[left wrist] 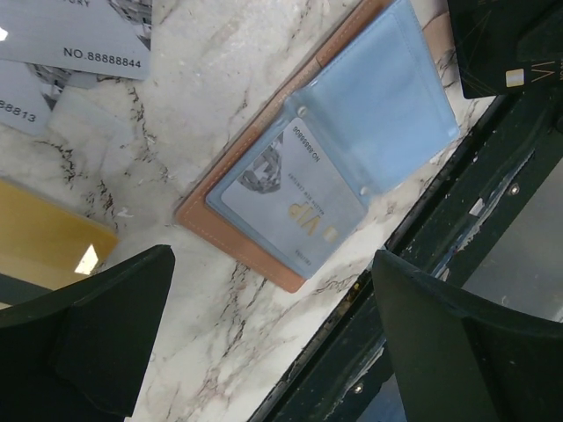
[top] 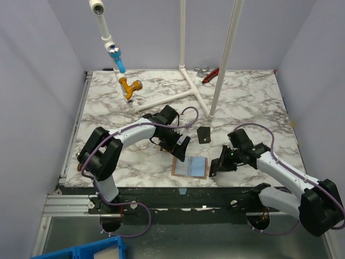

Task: Put the credit cards into the card holder
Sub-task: Insert the credit card into the card holder.

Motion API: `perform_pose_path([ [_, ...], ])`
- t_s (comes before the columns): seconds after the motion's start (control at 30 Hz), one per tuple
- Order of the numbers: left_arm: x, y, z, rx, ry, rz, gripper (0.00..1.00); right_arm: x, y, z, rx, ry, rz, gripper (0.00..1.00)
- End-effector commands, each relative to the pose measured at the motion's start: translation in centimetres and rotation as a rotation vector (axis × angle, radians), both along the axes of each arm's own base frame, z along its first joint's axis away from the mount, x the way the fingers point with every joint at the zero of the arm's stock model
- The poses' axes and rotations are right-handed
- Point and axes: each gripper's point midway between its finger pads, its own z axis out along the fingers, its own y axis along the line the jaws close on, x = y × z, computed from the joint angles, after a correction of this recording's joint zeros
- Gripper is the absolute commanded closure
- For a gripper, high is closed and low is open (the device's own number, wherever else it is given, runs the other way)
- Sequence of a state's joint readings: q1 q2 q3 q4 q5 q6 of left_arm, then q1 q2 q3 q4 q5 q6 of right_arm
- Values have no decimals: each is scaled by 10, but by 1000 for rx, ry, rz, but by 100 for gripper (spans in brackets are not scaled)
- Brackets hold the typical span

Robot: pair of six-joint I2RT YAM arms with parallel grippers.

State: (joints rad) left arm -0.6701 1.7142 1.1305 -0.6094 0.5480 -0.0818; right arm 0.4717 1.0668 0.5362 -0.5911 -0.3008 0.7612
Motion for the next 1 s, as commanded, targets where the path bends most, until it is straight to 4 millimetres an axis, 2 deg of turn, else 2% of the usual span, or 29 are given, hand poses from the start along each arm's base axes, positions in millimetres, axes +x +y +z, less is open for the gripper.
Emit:
perform_pose_path([
  [0.0,-9,-6,-6,-24,60,-12,3,-11,-8,-12,-36,43,-37,99],
  [0.1,-8,-4,-9,-16,52,13,2,-13,-10,-17,-49,54,-33,99],
  [0.27,2,1,-9,4,19,80,2,-11,-8,-13,-43,31,-37,99],
  [0.4,3,0,-4,6,11,81,2,-8,-8,8,-40,1,-36,99],
  [0.47,6,1,-3,13,-5,79,2,-3,-9,25,-33,-40,-36,99],
  [0.57,11,1,2,23,-24,74,2,3,6,47,49,-97,13,99],
  [0.63,15,0,8,24,-43,61,4,5,13,47,74,-95,51,99],
  [0.73,20,-1,11,23,-81,20,11,3,12,32,32,-57,86,99],
  [0.83,21,1,5,54,-95,-13,14,4,14,24,31,-55,99,99],
  [0.97,21,7,-7,134,-198,-76,15,6,15,24,24,-77,122,99],
])
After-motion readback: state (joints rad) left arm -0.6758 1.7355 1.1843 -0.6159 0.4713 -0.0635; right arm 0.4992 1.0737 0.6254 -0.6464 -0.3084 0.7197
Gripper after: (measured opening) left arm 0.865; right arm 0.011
